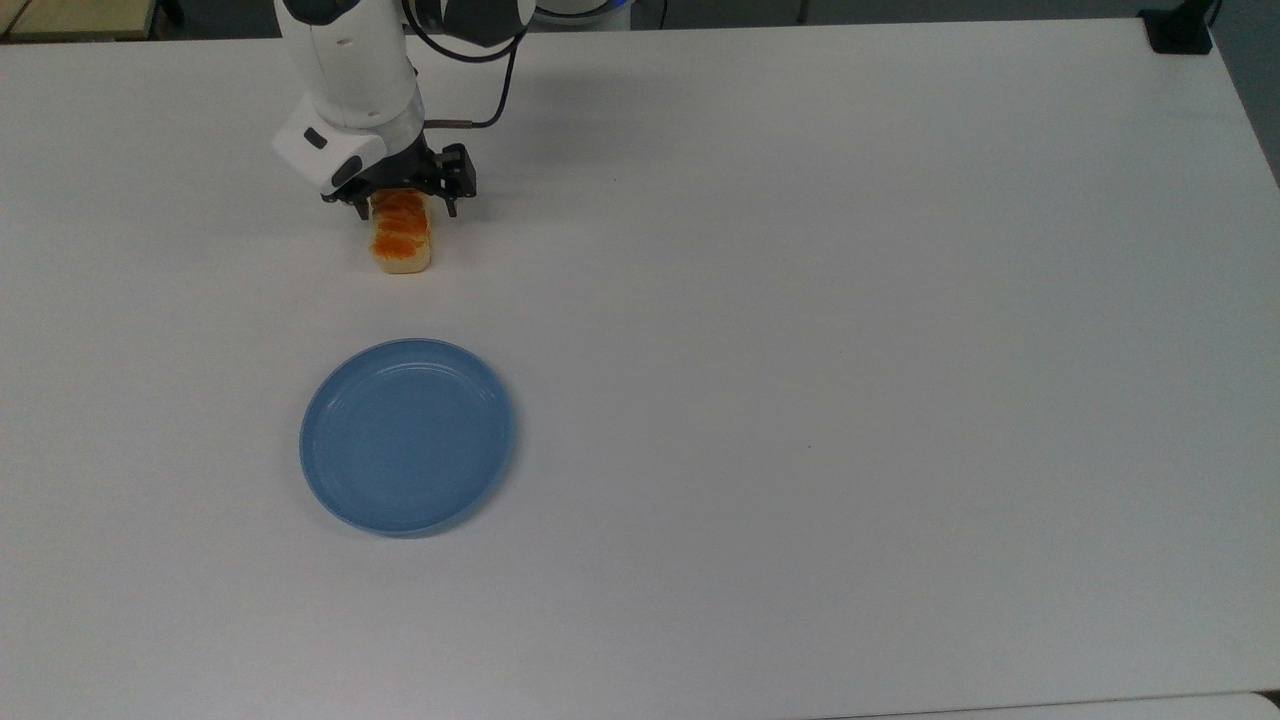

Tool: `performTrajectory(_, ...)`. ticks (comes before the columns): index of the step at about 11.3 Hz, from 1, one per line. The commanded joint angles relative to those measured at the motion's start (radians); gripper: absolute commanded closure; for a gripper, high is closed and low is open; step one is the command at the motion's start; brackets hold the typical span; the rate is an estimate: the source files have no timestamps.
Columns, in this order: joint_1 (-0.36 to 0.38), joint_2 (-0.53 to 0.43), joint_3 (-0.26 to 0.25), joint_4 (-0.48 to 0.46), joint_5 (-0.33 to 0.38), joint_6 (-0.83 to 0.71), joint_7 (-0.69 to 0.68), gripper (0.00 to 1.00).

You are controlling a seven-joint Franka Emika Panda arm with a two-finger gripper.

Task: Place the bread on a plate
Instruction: 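Lower the gripper onto the orange-glazed bread roll and close it, then lift the bread roll and carry it over the blue plate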

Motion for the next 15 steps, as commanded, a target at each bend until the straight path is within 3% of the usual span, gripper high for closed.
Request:
performTrajectory(1, 0.000, 0.003, -0.003, -0.013, -0.007, 0.025, -0.026, 0.31)
performTrajectory(3, 0.000, 0.004, -0.003, 0.001, -0.045, 0.013, -0.027, 0.39)
performTrajectory(5, 0.000, 0.029, -0.002, 0.094, -0.046, -0.051, -0.026, 0.41)
performTrajectory(8, 0.005, 0.260, 0.000, 0.575, -0.023, -0.399, -0.035, 0.40)
performTrajectory(10, 0.011, 0.276, -0.005, 0.631, 0.032, -0.397, -0.033, 0.40)
performTrajectory(13, 0.044, 0.403, 0.003, 0.819, 0.036, -0.395, 0.037, 0.40)
performTrajectory(15, 0.074, 0.460, 0.004, 0.866, 0.036, -0.320, 0.081, 0.39)
